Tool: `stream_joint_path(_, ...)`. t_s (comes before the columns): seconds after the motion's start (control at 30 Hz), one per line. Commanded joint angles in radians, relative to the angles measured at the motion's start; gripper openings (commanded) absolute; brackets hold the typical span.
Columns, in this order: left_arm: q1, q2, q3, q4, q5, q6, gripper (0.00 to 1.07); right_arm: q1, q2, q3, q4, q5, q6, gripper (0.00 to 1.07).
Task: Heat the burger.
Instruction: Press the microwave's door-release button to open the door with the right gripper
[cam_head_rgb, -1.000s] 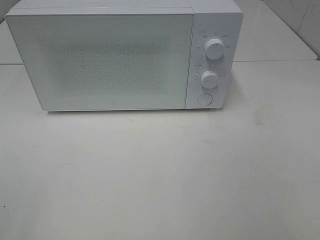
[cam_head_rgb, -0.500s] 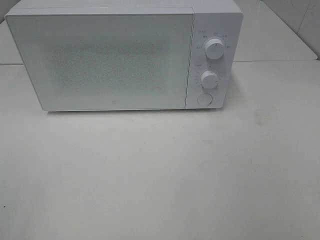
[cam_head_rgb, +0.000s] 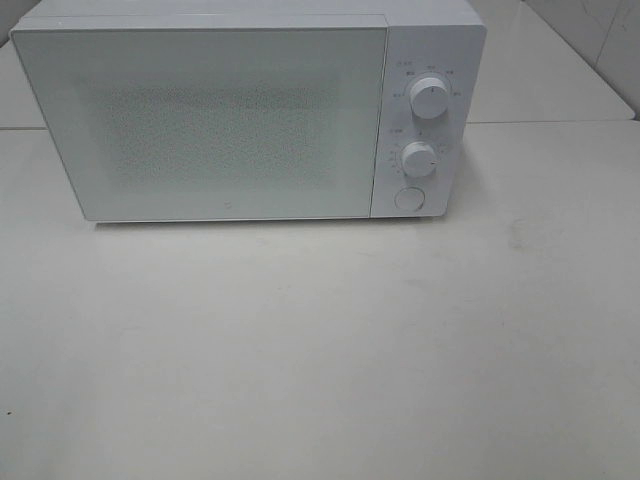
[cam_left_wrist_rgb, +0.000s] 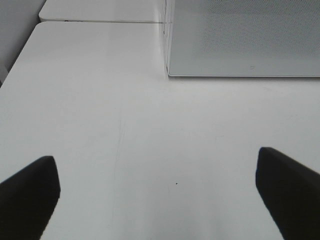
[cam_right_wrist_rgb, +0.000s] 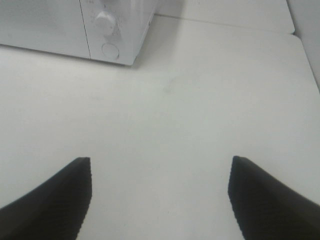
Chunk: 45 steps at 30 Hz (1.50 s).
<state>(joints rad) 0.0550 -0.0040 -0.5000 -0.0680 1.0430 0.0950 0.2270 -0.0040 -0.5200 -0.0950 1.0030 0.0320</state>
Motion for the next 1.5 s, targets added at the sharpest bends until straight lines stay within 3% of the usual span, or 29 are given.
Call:
stream_joint_path(0.03,-0.003,-0.023,0.003,-0.011,-0.005,-0.003,1.00,-0.005,0.005,-0.013,-0.004,-0.060,0.008,0.75)
stream_joint_path(1.5,-0.003,-0.023,0.003,-0.011,-0.005,-0.003,1.00,-0.005,0.976,-0.010,0.002,-1.077,0.008,0.75)
